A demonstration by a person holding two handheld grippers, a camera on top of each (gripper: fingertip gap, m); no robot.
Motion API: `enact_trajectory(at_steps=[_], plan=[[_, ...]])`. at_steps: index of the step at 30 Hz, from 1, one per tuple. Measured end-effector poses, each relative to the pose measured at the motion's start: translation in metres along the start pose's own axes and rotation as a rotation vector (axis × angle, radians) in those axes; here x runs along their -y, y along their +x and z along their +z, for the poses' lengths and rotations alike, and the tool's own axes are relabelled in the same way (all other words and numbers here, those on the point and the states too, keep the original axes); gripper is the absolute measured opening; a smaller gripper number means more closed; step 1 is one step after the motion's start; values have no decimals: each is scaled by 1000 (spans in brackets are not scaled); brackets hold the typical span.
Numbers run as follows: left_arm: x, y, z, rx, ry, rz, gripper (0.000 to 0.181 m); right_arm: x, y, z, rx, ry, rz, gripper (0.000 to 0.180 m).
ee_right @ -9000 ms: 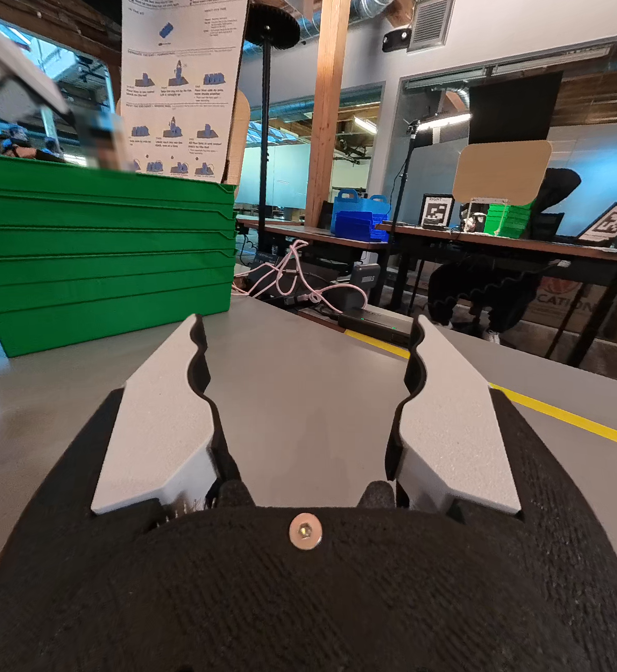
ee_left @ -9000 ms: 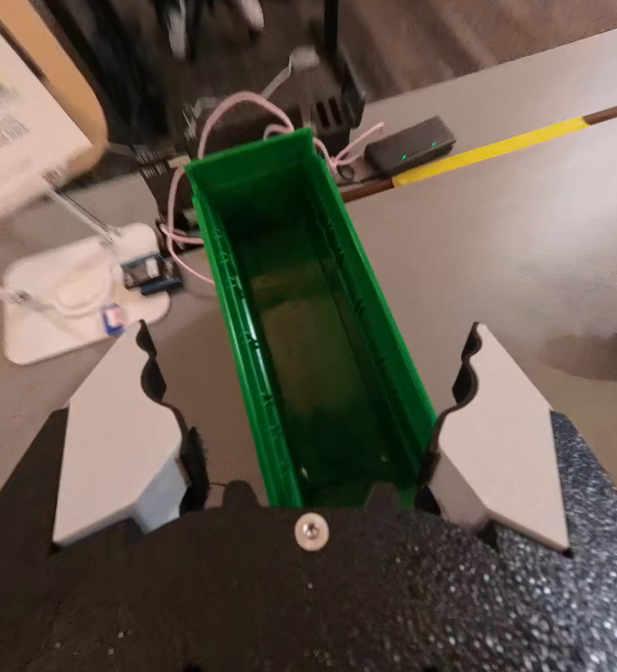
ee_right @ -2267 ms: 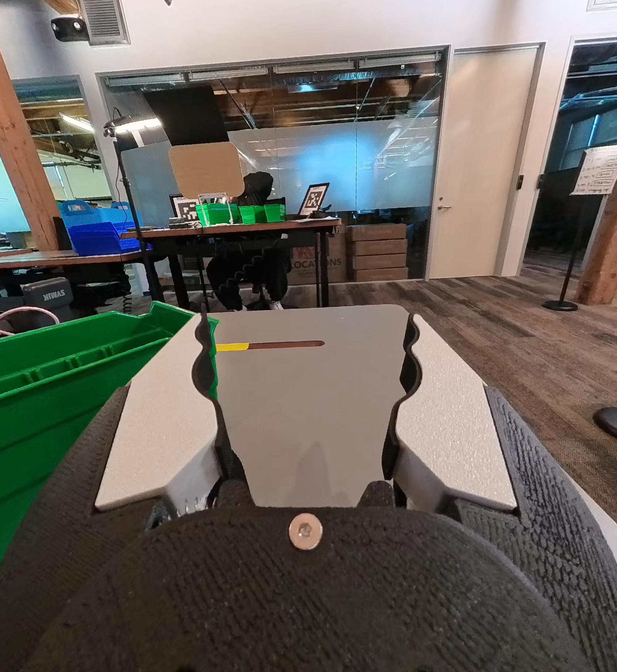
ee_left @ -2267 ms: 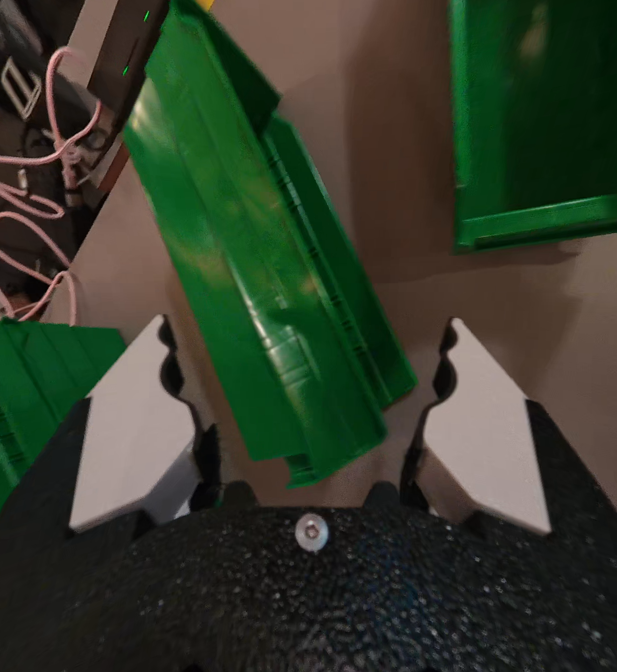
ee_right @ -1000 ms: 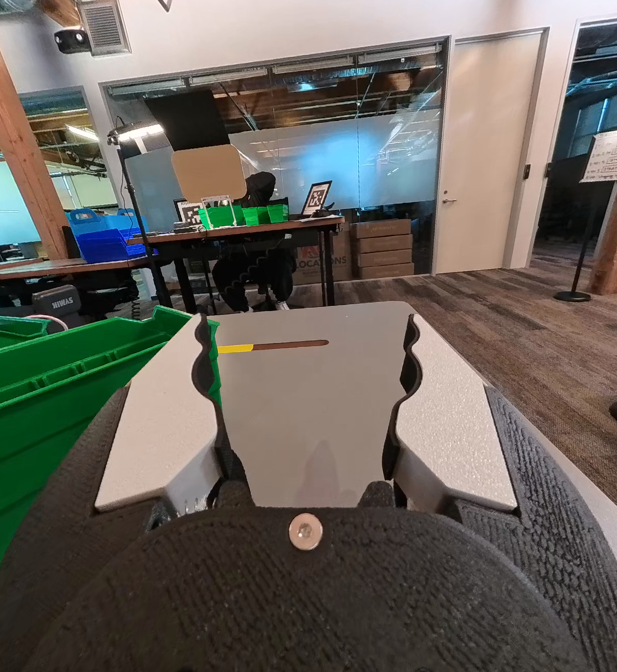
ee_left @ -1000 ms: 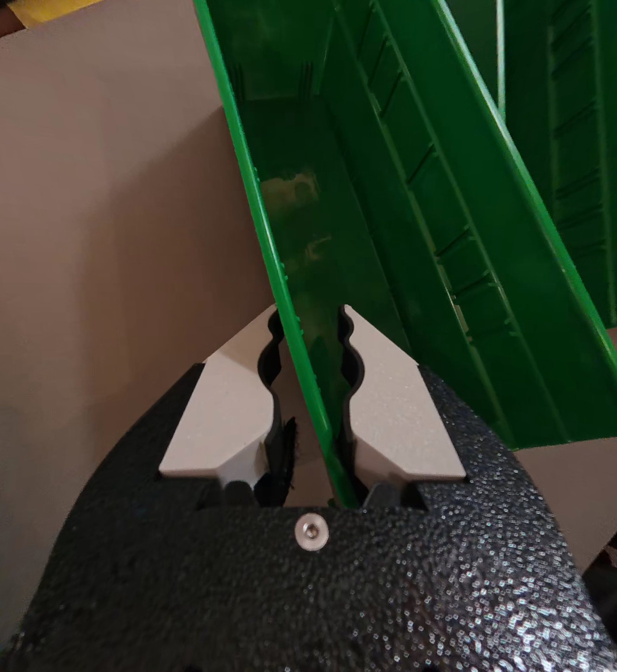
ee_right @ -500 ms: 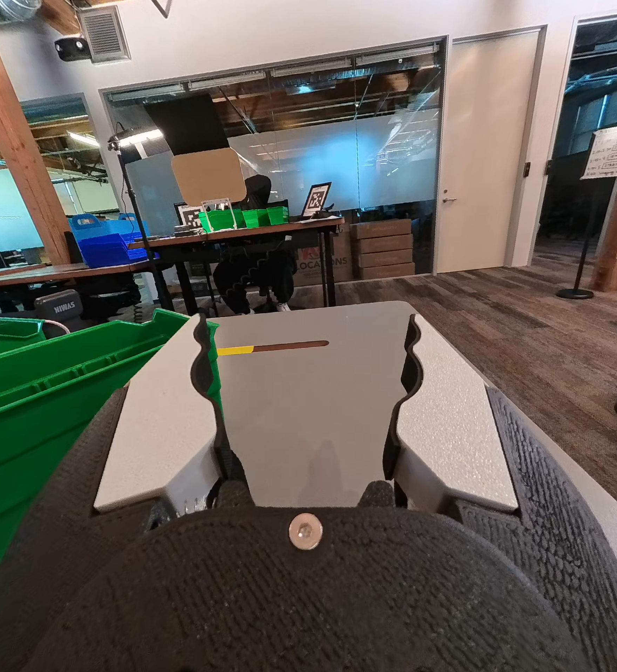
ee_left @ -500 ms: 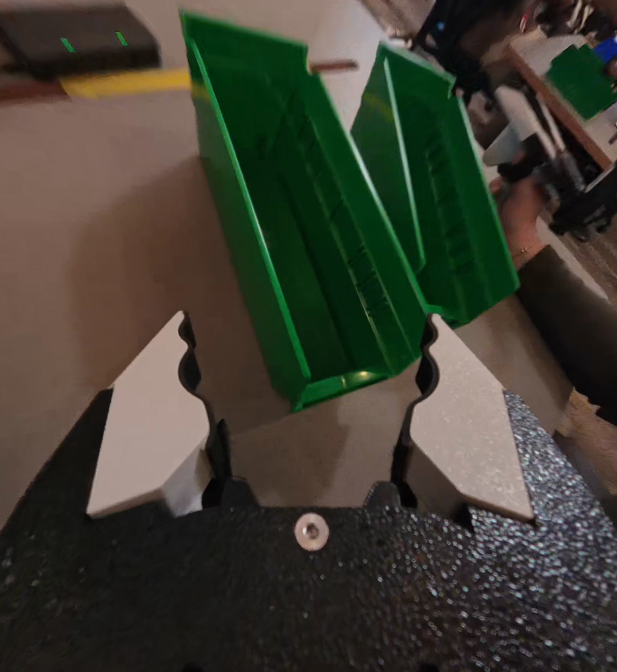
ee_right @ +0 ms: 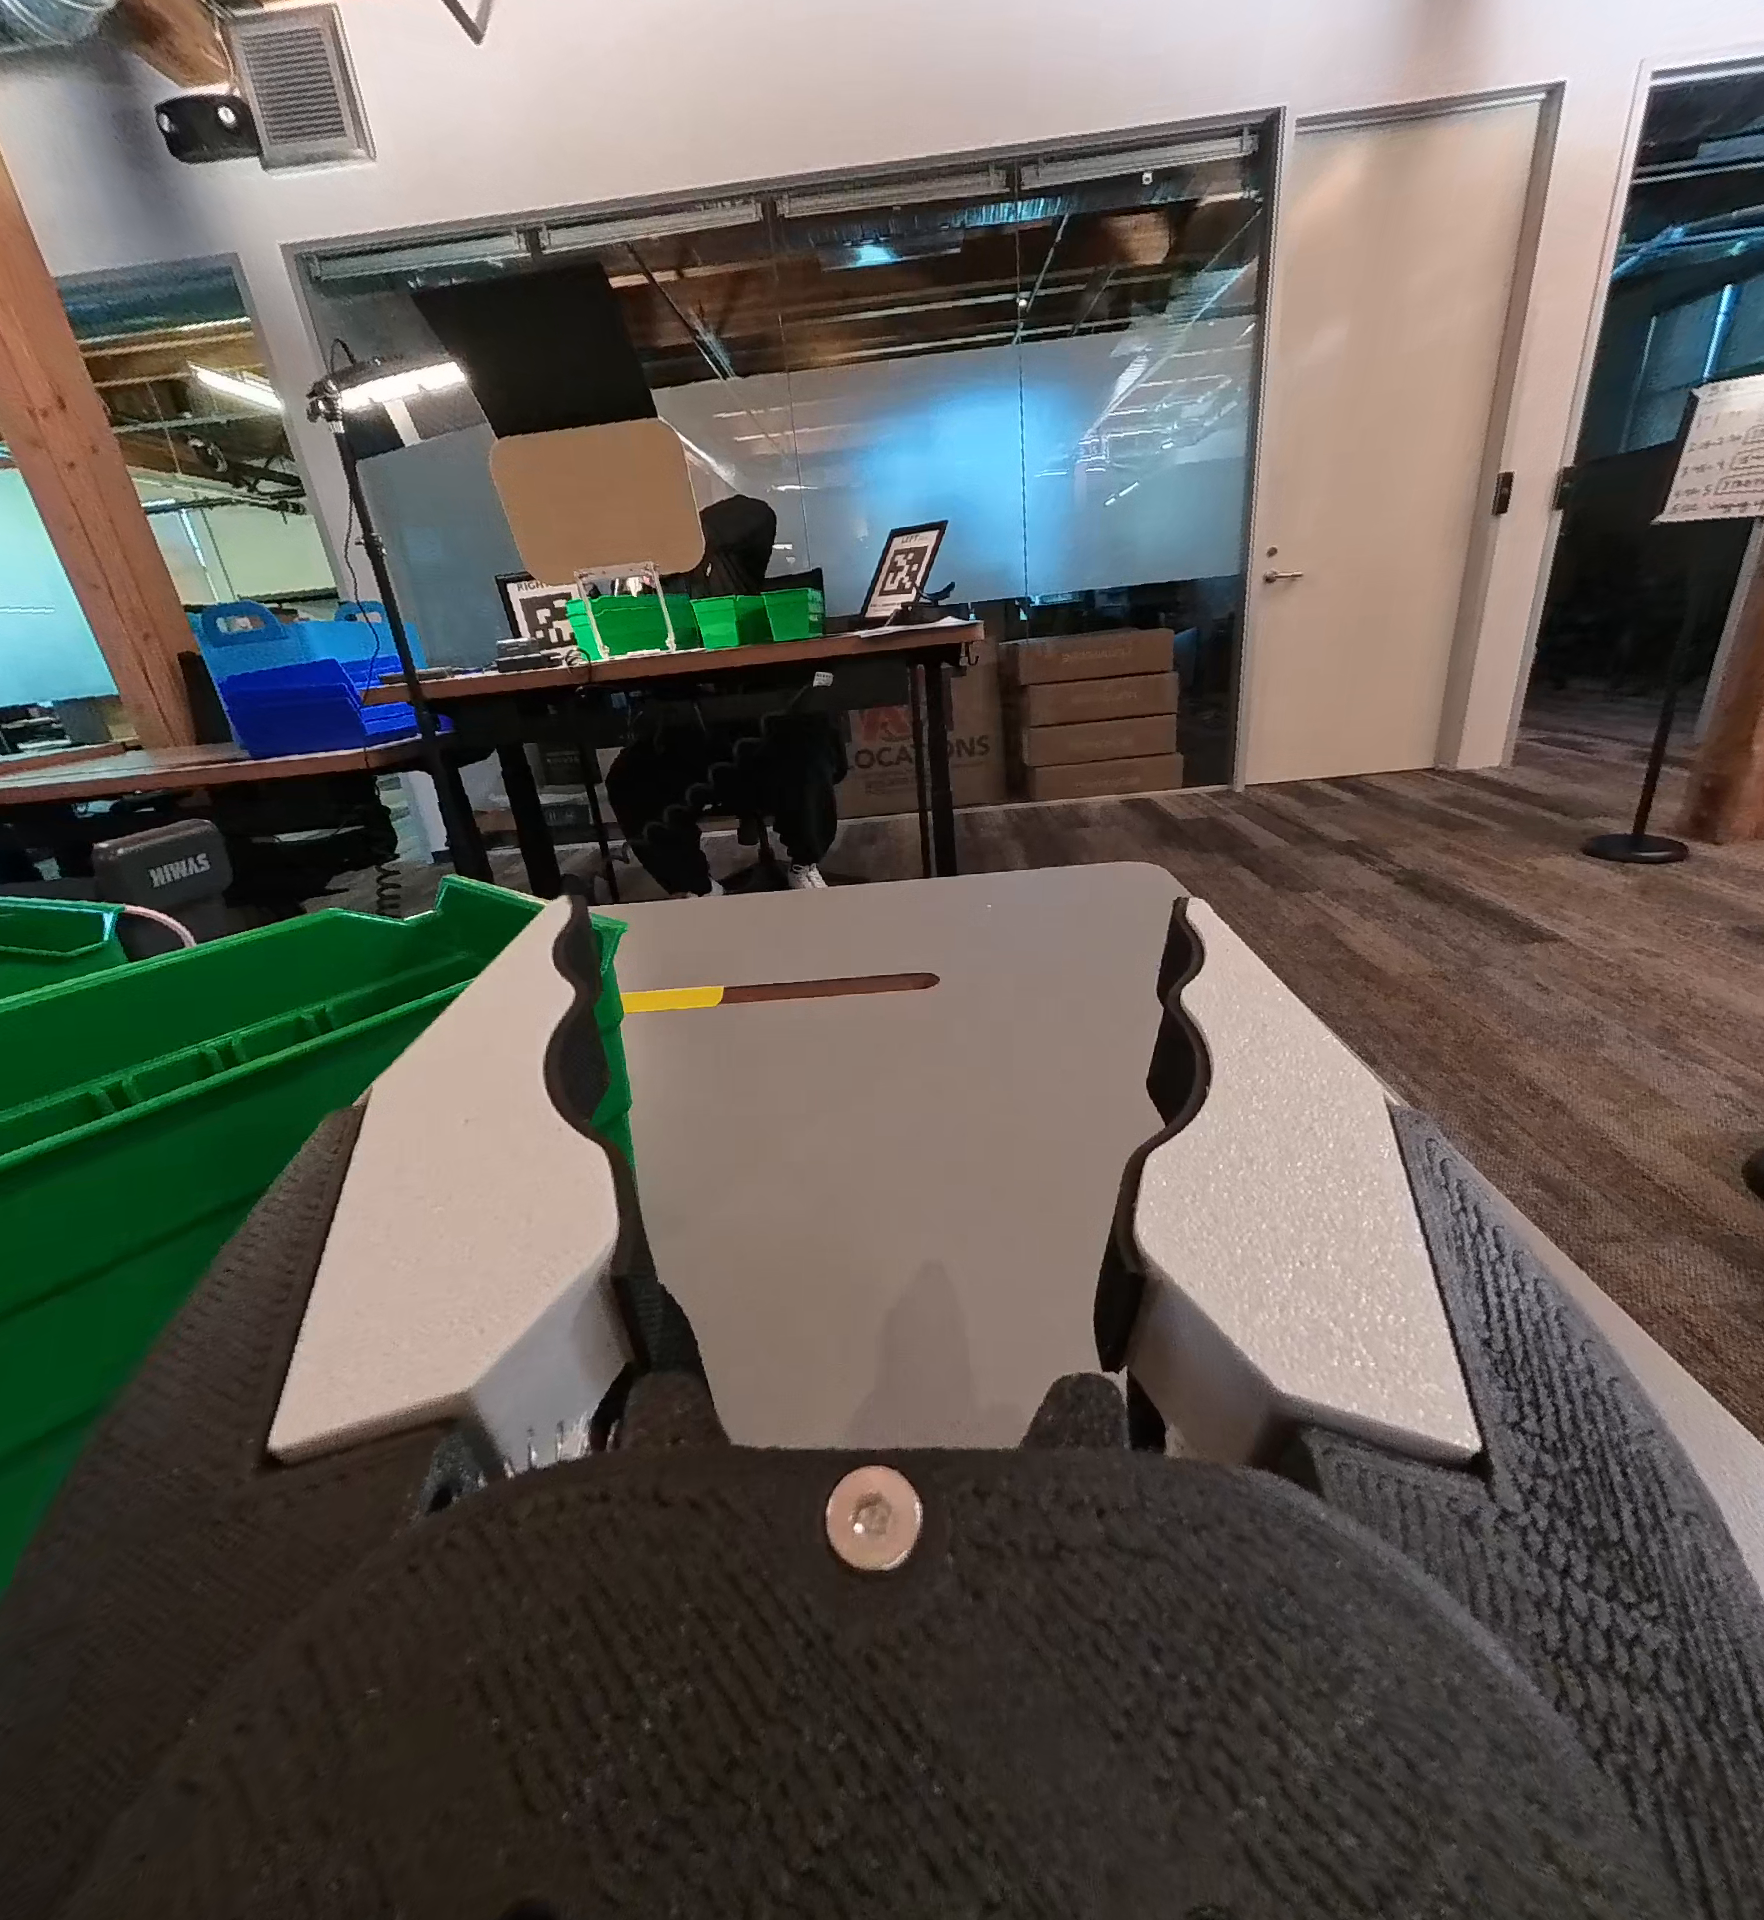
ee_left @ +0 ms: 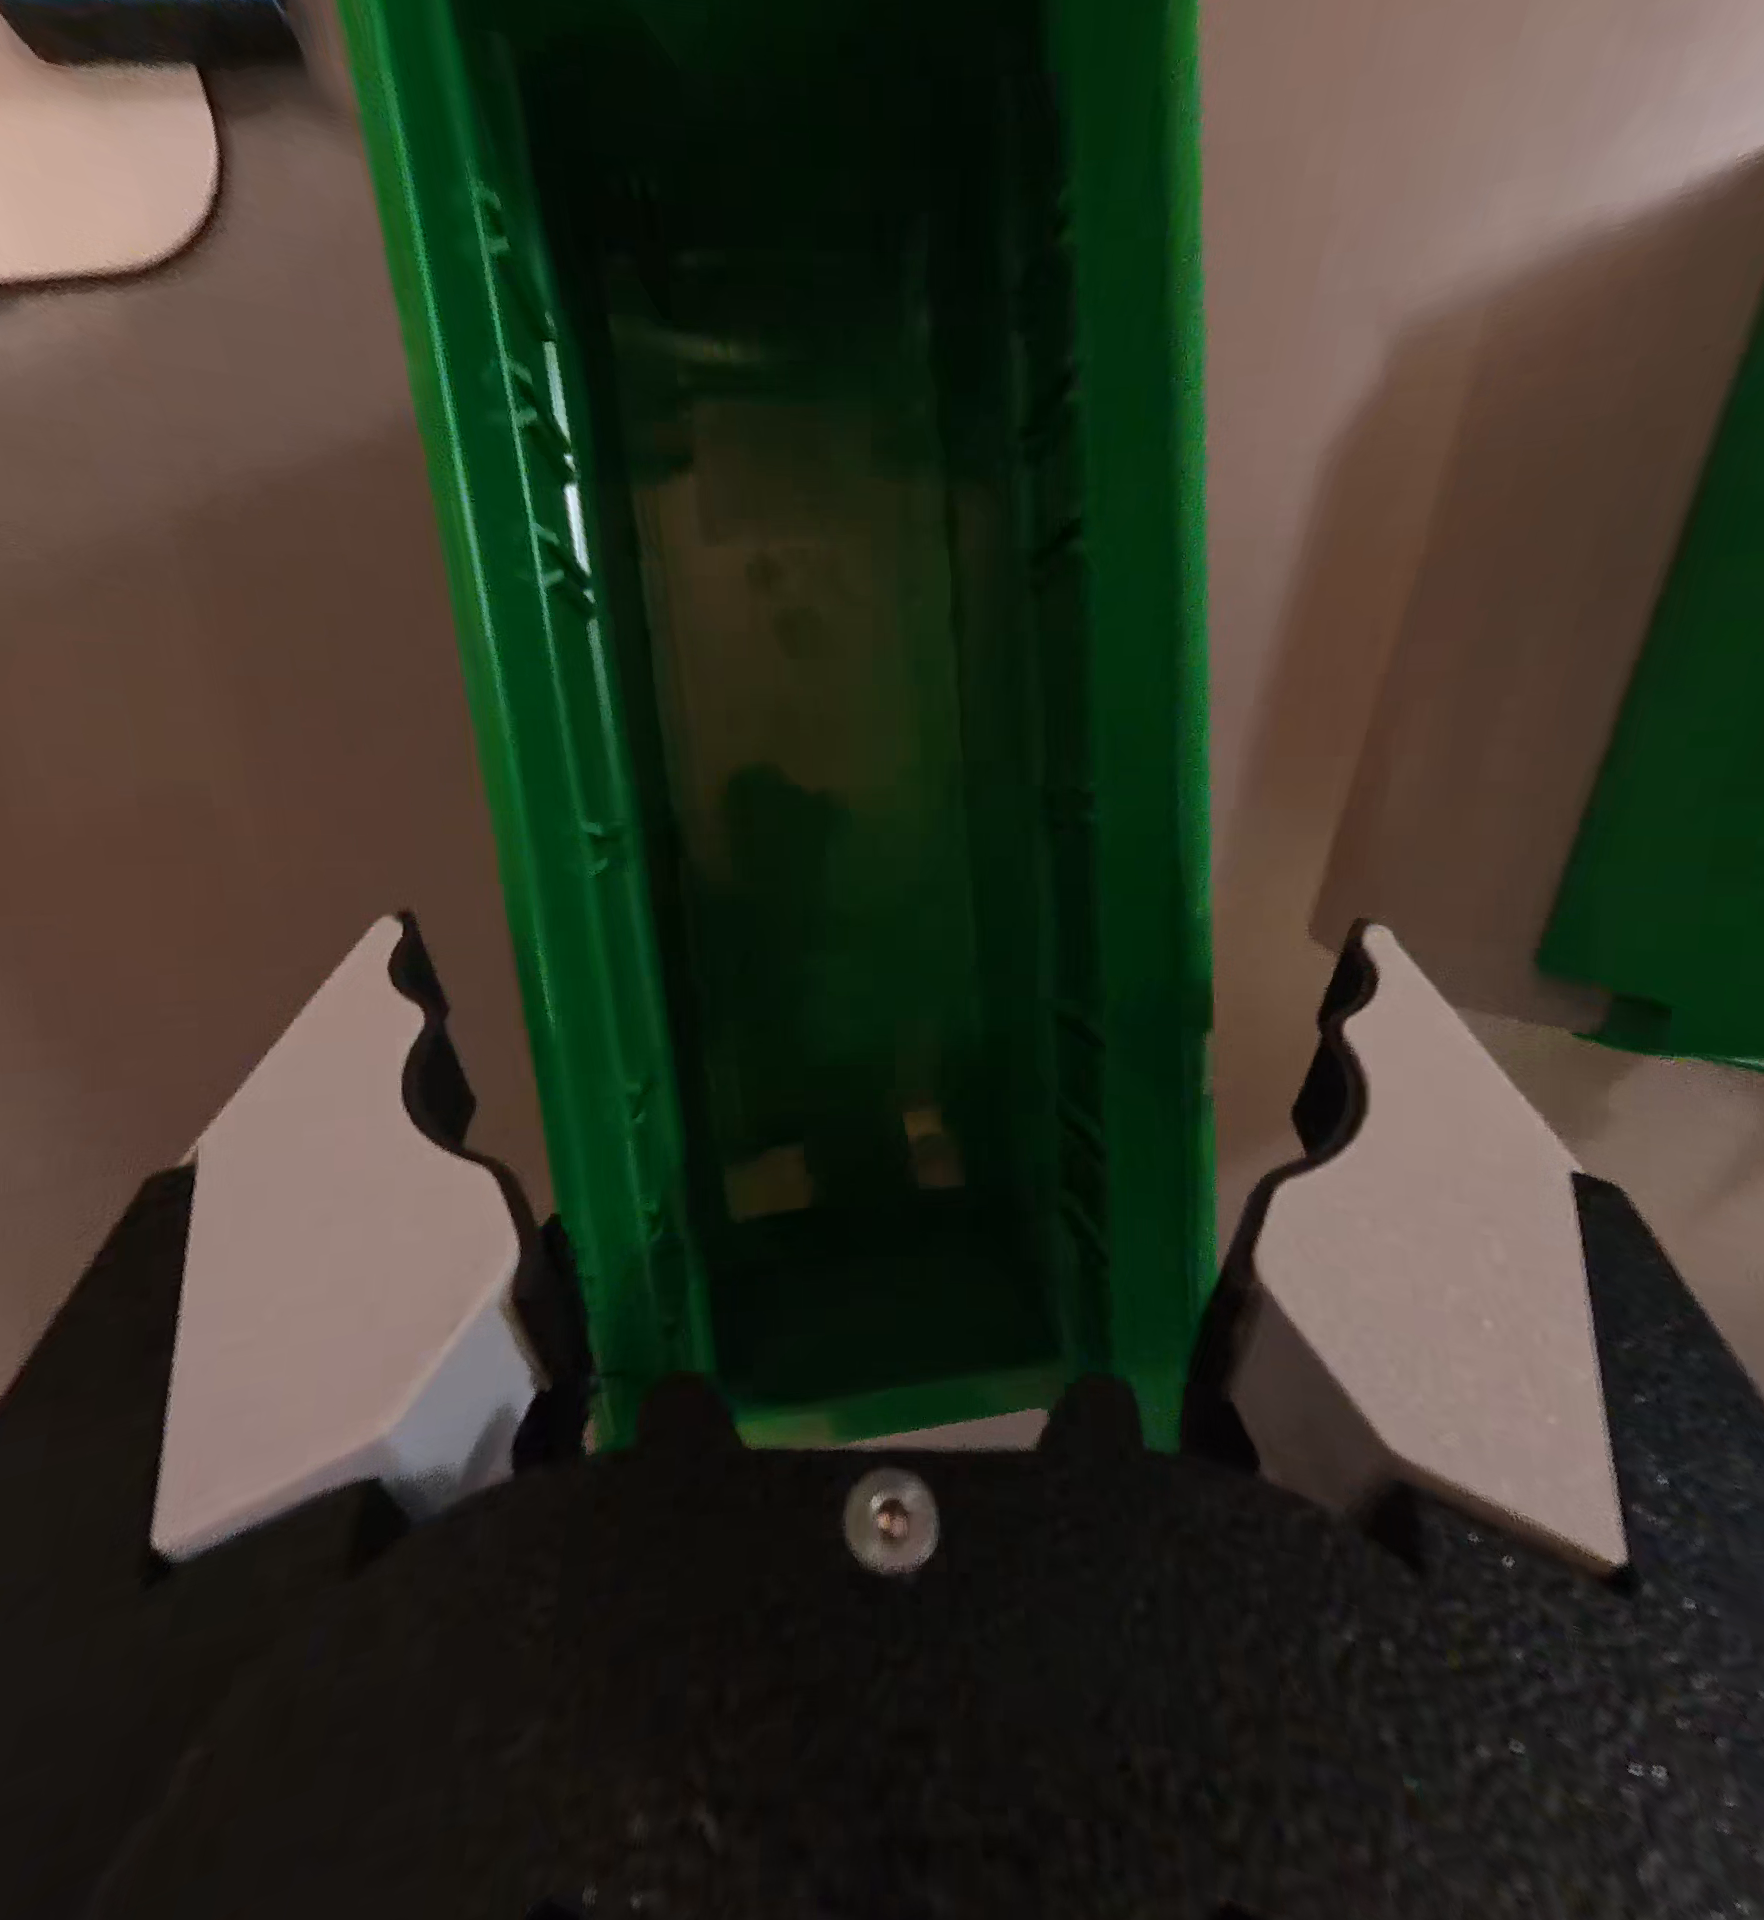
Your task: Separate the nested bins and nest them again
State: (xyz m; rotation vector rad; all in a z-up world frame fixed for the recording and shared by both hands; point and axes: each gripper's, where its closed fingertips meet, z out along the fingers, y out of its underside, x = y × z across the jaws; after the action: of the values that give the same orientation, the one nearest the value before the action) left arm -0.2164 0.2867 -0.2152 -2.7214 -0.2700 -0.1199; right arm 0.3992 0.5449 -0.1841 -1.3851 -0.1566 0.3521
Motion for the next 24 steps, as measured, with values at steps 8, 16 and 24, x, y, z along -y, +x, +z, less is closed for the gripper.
enact_trajectory(at_steps=[8, 16, 24], plan=[[10, -3, 4, -27, 8, -75, 127, 0, -1, 0, 3, -2, -3, 107], [13, -4, -2, -52, 32, -31, 113, -1, -1, 0, 5, -5, -6, 107], [2, -5, 2, 13, -51, 19, 113, 0, -1, 0, 5, -5, -8, 107]])
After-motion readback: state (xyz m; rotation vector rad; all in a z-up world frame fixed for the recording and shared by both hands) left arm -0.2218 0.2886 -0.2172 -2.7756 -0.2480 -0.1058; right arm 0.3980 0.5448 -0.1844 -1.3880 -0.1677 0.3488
